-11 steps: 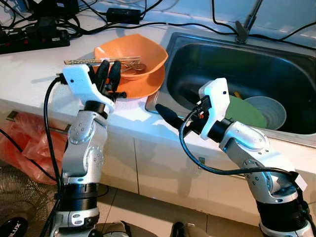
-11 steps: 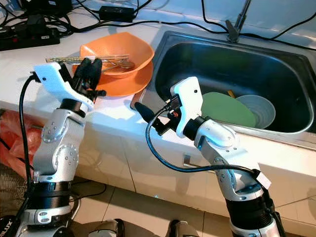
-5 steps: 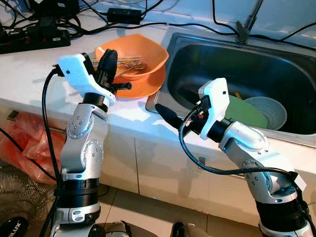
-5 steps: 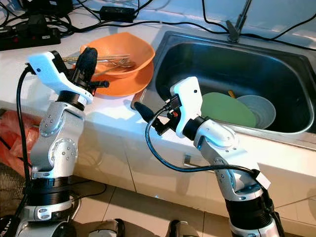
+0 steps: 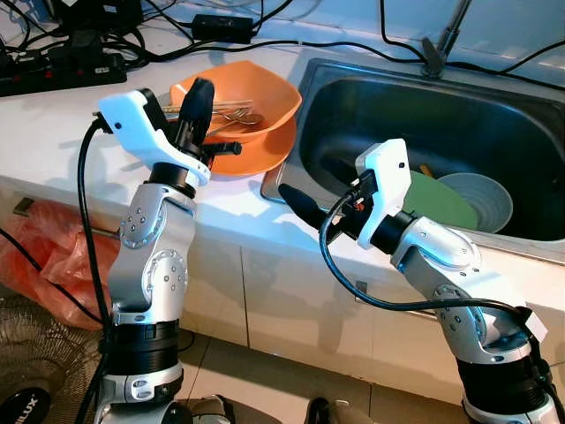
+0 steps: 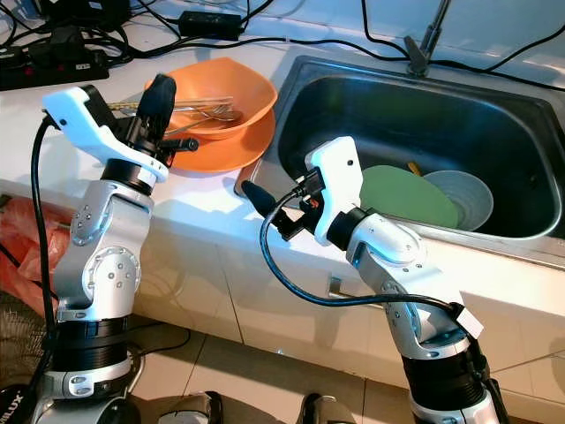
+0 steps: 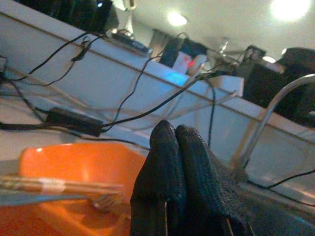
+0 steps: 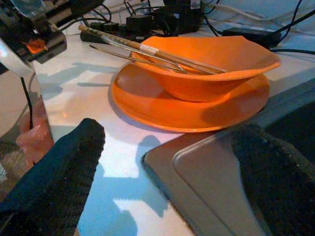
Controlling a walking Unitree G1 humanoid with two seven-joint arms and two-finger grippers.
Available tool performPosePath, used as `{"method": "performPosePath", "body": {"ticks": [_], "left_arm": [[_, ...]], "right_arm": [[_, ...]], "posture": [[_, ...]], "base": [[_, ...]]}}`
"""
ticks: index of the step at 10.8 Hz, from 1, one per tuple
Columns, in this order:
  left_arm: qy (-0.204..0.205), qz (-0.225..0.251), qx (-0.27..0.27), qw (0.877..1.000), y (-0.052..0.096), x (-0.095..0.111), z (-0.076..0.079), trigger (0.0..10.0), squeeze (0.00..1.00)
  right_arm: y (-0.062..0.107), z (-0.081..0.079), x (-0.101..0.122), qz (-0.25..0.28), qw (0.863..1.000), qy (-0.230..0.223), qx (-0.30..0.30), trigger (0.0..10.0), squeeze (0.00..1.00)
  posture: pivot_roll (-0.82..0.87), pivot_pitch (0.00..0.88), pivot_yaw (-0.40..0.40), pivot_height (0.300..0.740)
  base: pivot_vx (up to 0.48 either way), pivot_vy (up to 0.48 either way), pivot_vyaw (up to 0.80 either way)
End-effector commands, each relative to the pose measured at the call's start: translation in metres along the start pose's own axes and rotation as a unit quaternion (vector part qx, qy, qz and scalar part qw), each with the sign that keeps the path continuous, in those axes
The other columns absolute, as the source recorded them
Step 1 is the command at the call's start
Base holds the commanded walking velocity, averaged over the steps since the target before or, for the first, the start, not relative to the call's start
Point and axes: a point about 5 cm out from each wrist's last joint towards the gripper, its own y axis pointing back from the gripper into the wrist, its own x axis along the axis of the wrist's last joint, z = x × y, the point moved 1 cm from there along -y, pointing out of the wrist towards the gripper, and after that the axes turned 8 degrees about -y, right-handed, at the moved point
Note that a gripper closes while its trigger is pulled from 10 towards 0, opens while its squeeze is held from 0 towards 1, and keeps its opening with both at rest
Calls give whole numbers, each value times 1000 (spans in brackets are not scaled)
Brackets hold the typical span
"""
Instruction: Kitchen organization
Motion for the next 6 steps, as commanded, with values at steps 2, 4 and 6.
{"method": "performPosePath", "body": {"ticks": [2, 4, 6], "left_arm": [[27, 28, -50, 998, -4, 13, 18, 0, 0], [61, 58, -94, 992, -7, 27, 32, 0, 0], [88, 67, -132, 985, -6, 33, 43, 0, 0]], "right_arm": [[0, 2, 3, 5, 1000, 7, -10, 10000, 0], [0, 4, 3, 6, 1000, 7, -15, 10000, 0], [-1, 5, 3, 6, 1000, 6, -18, 10000, 0]], "posture": [[25, 133, -21, 740], [24, 133, -21, 740], [26, 134, -24, 740]], "base": [[0, 0, 0], [0, 0, 0], [0, 0, 0]]}}
